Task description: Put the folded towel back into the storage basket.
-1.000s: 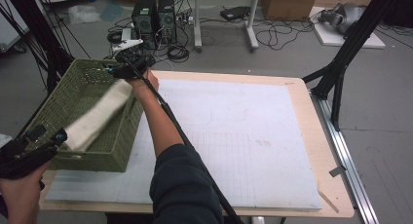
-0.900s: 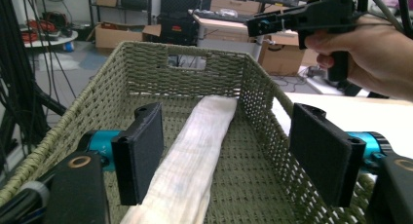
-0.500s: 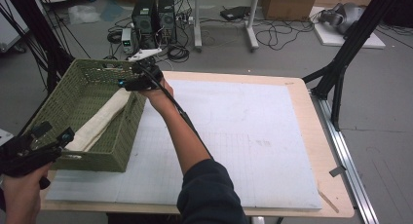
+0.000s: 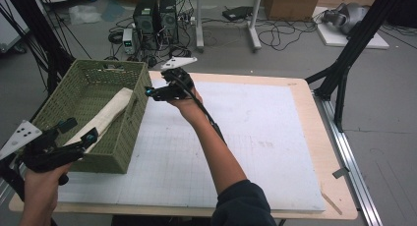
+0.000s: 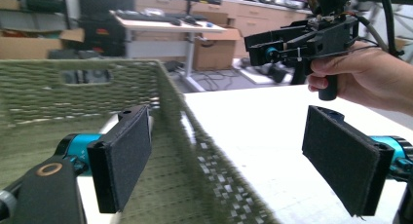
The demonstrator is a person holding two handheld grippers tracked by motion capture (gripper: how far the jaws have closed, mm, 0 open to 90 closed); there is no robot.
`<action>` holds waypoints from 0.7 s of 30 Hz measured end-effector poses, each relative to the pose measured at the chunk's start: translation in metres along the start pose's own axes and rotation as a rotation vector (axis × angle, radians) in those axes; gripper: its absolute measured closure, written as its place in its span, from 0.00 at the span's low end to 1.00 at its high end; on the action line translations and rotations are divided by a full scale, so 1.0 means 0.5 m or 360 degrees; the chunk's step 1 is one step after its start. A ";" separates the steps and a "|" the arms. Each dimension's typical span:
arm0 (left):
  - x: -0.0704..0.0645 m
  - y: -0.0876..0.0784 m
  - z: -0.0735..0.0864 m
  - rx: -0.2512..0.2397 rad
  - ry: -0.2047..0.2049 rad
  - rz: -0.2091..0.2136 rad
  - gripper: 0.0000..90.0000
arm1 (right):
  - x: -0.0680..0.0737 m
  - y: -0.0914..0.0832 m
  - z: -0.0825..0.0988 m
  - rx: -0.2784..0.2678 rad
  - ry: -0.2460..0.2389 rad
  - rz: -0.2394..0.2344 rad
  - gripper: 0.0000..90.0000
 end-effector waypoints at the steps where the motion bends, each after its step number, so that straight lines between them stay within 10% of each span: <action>1: -0.003 0.004 -0.001 -0.0002 -0.0003 0.0018 0.21 | -0.006 -0.009 0.004 0.0002 0.0000 0.0013 0.21; 21: -0.095 0.091 -0.017 -0.0053 0.0034 0.0321 0.20 | -0.068 -0.234 0.089 -0.0114 0.0009 0.0233 0.20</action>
Point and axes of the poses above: each handheld gripper's, and its own axes: y roughly forward along the jaws, z roughly out of its underside, x roughly to its left, the point moved 4 cm from there along y, roughly forward along the jaws, and after that the axes turned 9 degrees about y, right-handed, at the moved point
